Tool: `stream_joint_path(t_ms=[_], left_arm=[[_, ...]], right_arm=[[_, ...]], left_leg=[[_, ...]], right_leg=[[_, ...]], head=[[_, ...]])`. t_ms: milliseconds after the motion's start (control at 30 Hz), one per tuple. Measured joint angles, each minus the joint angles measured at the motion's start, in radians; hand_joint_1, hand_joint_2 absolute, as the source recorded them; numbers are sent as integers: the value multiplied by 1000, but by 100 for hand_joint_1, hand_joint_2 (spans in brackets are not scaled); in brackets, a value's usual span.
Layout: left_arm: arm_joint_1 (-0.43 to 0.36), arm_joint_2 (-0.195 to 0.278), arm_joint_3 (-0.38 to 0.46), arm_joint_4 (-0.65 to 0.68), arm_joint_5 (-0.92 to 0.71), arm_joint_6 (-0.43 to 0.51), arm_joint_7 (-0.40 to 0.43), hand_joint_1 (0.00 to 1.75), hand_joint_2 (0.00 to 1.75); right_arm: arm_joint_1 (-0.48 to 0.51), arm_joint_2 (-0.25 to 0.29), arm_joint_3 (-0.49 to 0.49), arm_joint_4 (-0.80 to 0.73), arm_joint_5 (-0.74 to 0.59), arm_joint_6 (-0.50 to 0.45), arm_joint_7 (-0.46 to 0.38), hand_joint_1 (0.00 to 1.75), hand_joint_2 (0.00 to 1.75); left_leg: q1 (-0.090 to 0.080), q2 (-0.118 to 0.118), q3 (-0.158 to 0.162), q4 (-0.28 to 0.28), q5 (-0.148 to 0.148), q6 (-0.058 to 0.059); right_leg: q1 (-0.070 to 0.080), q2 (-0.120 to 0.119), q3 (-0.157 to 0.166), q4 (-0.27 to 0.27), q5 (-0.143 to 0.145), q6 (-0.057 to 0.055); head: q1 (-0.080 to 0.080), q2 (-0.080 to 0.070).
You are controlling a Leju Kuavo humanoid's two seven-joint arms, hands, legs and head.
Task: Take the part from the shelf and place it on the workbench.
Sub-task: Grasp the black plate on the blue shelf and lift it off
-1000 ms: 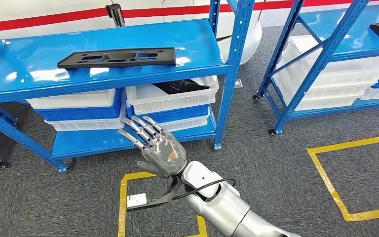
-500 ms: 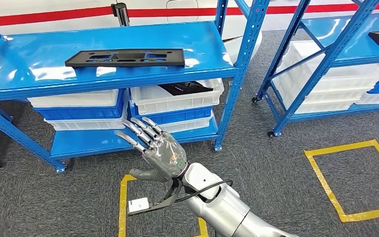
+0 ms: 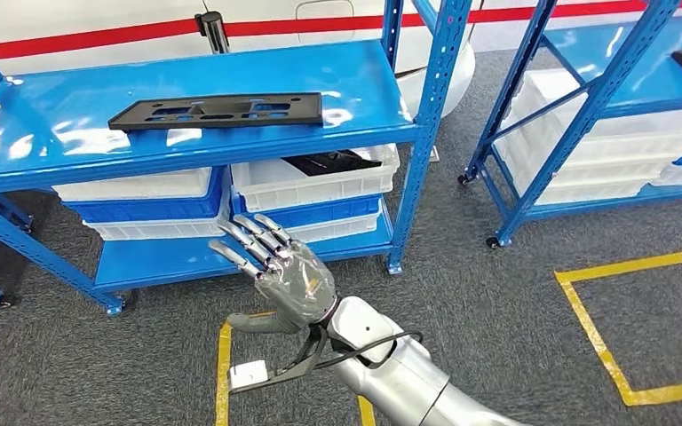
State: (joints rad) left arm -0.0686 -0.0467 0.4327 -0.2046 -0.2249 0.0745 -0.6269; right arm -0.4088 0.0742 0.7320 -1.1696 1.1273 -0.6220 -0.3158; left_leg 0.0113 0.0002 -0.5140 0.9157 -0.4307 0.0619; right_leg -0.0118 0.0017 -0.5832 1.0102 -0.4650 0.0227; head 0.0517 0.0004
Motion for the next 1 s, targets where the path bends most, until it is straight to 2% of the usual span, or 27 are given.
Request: stream_joint_path(t_ms=[67,100,133,167,233,267,300,333,367,400,467,533,600,633,667,700,733,767,800,833,867,900,933,1000], left_arm=[[-1,-1,0,0,-4,0,0,0,0],[0,-1,1,0,-6,1,0,0,0],[1,-3,1,0,-6,2,0,0,0],[2,-4,1,0,-7,2,1,0,0],[2,-7,2,0,-7,4,2,0,0],[1,-4,3,0,-7,5,3,0,0],[0,-2,3,0,-8,6,3,0,0],[0,0,4,0,-9,7,3,0,0],[1,2,4,0,-9,9,3,0,0],[1,0,4,0,-10,9,3,0,0],[3,1,4,0,-9,10,3,0,0],[1,1,4,0,-11,10,3,0,0],[1,1,4,0,-12,10,2,0,0],[2,0,4,0,-12,10,2,0,0],[2,0,4,0,-13,10,2,0,0],[3,0,4,0,-13,10,2,0,0],[3,0,4,0,-13,10,2,0,0],[2,3,5,0,-13,10,2,0,0],[1,5,5,0,-14,10,1,0,0],[0,7,5,-1,-14,11,0,0,0],[-1,9,5,-1,-14,12,-1,0,0],[-2,9,5,-1,-14,12,-1,0,0],[-1,10,5,-1,-14,12,-2,0,0],[1,9,5,-1,-14,12,-2,0,0]], right_arm=[[1,-4,1,0,0,-3,-3,0,175],[3,-7,2,0,0,-4,-4,0,175],[6,-9,2,0,0,-4,-4,0,175],[9,-12,3,0,0,-4,-4,0,175],[11,-14,4,0,1,-4,-3,0,175],[11,-14,5,0,1,-3,-3,0,175],[12,-15,6,-1,1,-3,-3,0,175],[14,-15,6,-1,1,-3,-2,0,175],[17,-15,7,-2,2,-3,-2,0,175],[19,-15,7,-2,2,-3,-1,0,175],[20,-13,7,-3,2,-3,-1,0,175],[20,-12,7,-4,2,-1,-1,0,175],[22,-12,7,-4,3,2,0,0,175],[23,-12,7,-4,3,4,0,0,175],[25,-12,7,-4,4,4,0,0,175],[25,-12,7,-5,4,5,0,0,175],[25,-11,7,-6,4,5,0,0,175],[25,-10,7,-8,4,5,0,0,175],[25,-9,7,-10,4,5,0,0,175],[25,-9,7,-11,4,5,0,0,175],[25,-8,8,-12,4,5,0,0,175],[25,-7,8,-12,4,5,0,0,175],[26,-6,8,-14,4,5,0,0,175],[25,-5,8,-18,4,5,0,0,175]], left_leg=[[9,-4,11,-19,8,2],[13,-7,11,-19,7,-2],[18,-12,11,-18,6,-9],[26,-18,10,-13,2,-19],[45,-31,3,12,-14,-48],[52,-38,-6,34,-27,-66],[55,-45,-18,58,-39,-83],[57,-50,-28,77,-48,-95],[57,-55,-37,86,-51,-102],[60,-57,-40,91,-51,-105],[62,-41,-51,108,-61,-104],[58,-12,-98,200,-107,-97],[48,1,-175,344,-165,-87],[41,2,-203,394,-177,-78],[32,2,-214,408,-171,-64],[20,2,-205,383,-148,-44],[5,6,-178,326,-115,-19],[-14,21,-145,261,-89,12],[-29,37,-116,205,-72,37],[-42,50,-98,169,-65,55],[-51,58,-91,151,-66,64],[-54,52,-89,142,-63,66],[-52,42,-81,125,-55,64],[-43,26,-61,88,-33,54]], right_leg=[[-5,1,-52,108,-48,-3],[-10,1,-83,167,-69,1],[-17,1,-103,205,-77,9],[-25,1,-104,206,-71,23],[-44,5,-51,106,-29,61],[-49,17,-24,61,-15,75],[-54,28,-9,35,-12,75],[-55,37,-8,34,-19,66],[-53,42,-13,48,-24,52],[-53,37,-18,56,-27,38],[-47,26,-20,61,-30,24],[-39,14,-21,60,-31,14],[-26,-2,-21,60,-32,11],[-18,-9,-21,60,-32,10],[-9,-16,-21,60,-34,8],[1,-22,-19,59,-35,6],[11,-28,-16,57,-35,3],[16,-35,-12,55,-36,-1],[22,-42,-9,51,-36,-5],[24,-49,-6,48,-36,-8],[23,-58,-4,45,-36,-10],[23,-66,-2,40,-36,-9],[23,-72,-2,38,-37,-9],[26,-54,-10,61,-49,-6]], head=[[1,0],[1,0],[1,0],[1,0],[1,0],[5,0],[7,0],[7,0],[7,0],[2,0],[-3,0],[-6,0],[-7,0],[-7,0],[-7,0],[-7,0],[-7,0],[-6,0],[-4,0],[-3,0],[-1,0],[-1,0],[-2,0],[-2,0]])
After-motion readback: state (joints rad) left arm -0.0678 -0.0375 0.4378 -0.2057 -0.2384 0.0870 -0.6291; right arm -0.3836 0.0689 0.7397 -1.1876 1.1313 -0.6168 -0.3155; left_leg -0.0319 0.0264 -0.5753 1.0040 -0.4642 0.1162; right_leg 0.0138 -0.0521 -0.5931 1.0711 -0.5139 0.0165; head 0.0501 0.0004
